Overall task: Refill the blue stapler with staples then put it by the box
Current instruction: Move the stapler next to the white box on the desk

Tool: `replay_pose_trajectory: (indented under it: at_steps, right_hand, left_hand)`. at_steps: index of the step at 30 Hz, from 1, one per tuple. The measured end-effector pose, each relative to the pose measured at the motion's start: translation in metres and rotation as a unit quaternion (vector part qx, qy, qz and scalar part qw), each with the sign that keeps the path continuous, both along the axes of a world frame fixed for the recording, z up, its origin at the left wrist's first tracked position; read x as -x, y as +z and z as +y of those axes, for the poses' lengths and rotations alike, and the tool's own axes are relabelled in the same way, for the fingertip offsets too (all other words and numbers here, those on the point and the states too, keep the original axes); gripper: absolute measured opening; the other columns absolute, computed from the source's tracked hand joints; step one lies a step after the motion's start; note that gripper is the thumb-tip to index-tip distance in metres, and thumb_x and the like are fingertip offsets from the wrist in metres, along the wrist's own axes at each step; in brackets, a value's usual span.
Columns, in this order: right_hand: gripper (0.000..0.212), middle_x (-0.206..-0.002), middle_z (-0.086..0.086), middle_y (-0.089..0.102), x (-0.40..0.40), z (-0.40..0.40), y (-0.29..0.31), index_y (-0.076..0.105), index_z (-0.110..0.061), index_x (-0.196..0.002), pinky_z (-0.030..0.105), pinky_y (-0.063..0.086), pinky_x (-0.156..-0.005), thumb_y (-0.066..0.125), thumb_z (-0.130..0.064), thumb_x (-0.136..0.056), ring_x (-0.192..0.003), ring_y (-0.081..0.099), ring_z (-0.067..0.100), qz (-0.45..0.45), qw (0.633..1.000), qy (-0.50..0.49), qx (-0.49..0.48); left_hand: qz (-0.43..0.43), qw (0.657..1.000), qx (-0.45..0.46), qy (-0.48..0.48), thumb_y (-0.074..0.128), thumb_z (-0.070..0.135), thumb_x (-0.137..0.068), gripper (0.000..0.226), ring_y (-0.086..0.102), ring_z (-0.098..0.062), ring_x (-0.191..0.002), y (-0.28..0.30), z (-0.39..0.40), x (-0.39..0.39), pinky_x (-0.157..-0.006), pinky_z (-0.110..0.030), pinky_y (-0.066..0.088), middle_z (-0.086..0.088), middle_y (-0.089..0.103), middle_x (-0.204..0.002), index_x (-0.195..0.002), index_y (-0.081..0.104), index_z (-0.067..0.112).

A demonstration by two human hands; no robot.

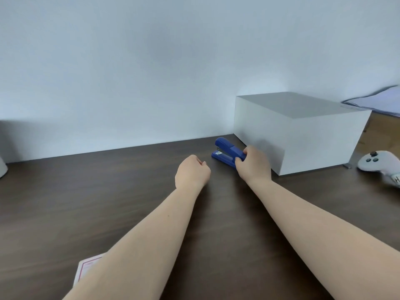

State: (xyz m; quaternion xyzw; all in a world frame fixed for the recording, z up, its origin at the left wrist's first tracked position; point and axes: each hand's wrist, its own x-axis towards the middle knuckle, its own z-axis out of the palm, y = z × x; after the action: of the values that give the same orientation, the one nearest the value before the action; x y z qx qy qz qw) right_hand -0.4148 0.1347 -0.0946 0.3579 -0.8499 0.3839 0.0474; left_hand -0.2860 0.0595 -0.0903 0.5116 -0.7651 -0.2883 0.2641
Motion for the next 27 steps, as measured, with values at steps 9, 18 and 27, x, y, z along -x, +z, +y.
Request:
replay_pose_trajectory:
  at_steps: [9,18,27]
  right_hand:
    - [0.017,-0.11,0.019,0.055,0.024,-0.037,0.0,0.054,-0.001,-0.099,0.033,0.036,-0.066,0.052,-0.013,-0.087,-0.083,0.049,0.03,0.022,1.0,0.012,0.009]
    - [0.015,-0.112,0.02,0.048,0.047,-0.067,-0.002,0.052,0.0,-0.097,0.035,0.035,-0.064,0.041,-0.008,-0.091,-0.075,0.043,0.031,0.068,0.998,-0.008,-0.015]
    - [0.024,-0.118,0.02,0.046,0.053,-0.081,0.002,0.054,0.004,-0.107,0.037,0.035,-0.062,0.038,0.003,-0.088,-0.085,0.058,0.039,0.1,0.993,-0.046,-0.038]
  left_hand:
    - [-0.039,0.998,0.045,0.014,0.045,0.032,-0.089,0.015,0.053,-0.023,-0.079,-0.004,-0.021,0.025,-0.069,-0.03,0.038,0.001,0.06,-0.086,-0.082,0.052,0.021]
    - [-0.047,0.997,0.055,0.014,0.046,0.031,-0.087,0.014,0.054,-0.023,-0.079,-0.008,-0.034,0.037,-0.068,-0.029,0.038,0.002,0.06,-0.083,-0.081,0.053,0.021]
    - [-0.051,0.997,0.064,0.003,0.047,0.031,-0.087,0.013,0.051,-0.022,-0.079,-0.008,-0.034,0.038,-0.069,-0.03,0.038,0.003,0.057,-0.083,-0.081,0.053,0.021]
